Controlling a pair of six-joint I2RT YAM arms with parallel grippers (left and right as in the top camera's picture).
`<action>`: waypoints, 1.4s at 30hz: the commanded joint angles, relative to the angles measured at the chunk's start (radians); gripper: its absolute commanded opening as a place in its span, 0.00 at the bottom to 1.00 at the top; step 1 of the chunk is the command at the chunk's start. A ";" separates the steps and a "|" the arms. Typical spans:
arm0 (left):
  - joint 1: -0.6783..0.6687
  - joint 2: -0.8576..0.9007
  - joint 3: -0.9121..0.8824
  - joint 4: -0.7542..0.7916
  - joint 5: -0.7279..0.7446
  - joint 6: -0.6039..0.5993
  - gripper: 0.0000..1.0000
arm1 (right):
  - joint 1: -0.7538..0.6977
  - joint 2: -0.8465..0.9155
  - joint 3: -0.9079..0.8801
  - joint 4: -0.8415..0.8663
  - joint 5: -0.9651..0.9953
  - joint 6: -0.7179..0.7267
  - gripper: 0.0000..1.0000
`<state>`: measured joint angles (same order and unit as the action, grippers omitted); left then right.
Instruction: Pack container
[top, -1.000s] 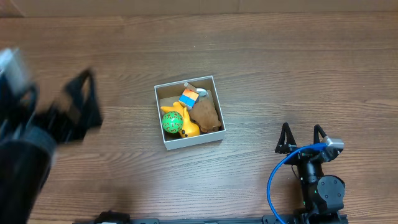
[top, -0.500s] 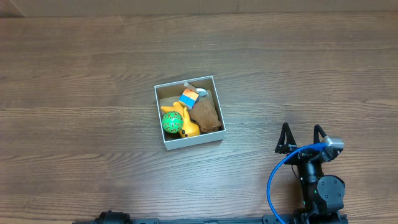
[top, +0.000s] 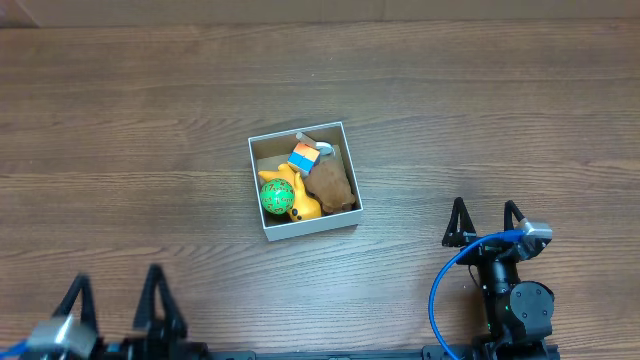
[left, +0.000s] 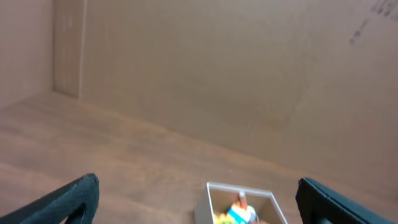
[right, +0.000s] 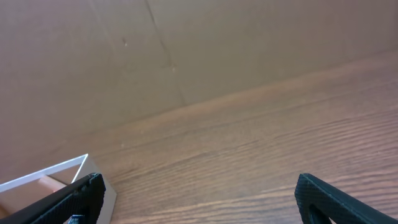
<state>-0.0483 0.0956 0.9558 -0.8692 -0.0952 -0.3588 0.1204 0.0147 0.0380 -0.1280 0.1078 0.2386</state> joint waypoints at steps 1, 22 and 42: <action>0.020 -0.043 -0.215 0.201 0.085 0.011 1.00 | 0.002 -0.011 -0.007 0.006 -0.005 -0.004 1.00; 0.022 -0.046 -0.838 0.887 0.151 0.015 1.00 | 0.002 -0.011 -0.007 0.006 -0.005 -0.004 1.00; 0.022 -0.046 -0.936 0.902 0.058 0.065 1.00 | 0.002 -0.011 -0.007 0.006 -0.005 -0.004 1.00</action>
<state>-0.0345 0.0612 0.0460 0.0299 -0.0093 -0.3519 0.1204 0.0147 0.0376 -0.1272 0.1074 0.2386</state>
